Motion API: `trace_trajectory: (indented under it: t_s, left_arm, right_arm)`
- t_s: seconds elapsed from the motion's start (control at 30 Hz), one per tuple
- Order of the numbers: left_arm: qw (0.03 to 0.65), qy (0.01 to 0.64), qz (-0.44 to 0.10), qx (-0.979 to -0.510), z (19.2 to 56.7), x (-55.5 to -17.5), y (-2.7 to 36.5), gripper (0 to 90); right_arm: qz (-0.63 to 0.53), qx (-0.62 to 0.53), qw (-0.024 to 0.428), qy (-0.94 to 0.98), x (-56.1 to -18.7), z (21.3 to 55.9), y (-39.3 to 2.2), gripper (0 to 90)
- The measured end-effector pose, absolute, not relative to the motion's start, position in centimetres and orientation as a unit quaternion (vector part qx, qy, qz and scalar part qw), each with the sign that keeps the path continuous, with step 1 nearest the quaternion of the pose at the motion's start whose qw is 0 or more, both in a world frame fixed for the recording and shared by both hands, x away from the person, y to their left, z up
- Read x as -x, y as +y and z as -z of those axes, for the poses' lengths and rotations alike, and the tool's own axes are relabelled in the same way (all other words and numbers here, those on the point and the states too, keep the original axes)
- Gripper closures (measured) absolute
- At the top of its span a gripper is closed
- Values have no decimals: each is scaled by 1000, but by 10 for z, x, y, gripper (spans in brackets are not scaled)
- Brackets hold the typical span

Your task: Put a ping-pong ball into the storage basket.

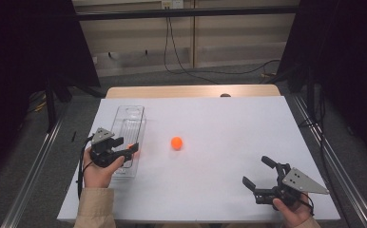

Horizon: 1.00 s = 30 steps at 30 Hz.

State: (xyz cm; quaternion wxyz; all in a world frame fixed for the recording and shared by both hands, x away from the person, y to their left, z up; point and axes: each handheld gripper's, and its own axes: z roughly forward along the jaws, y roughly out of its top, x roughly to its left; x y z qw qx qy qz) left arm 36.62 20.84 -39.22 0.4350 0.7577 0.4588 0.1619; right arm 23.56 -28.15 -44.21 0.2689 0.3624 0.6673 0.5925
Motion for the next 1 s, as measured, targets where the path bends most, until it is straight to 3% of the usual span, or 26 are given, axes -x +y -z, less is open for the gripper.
trace_trajectory:
  t_s: [0.67,1.0]
  left_arm:
    - [446,444,-151,-762,389,-365,194,242]
    - [452,434,-145,-766,387,-364,186,153]
  right_arm:
    - [-592,-363,269,668,-237,443,-281,32]
    - [-592,-364,270,667,-237,442,-281,32]
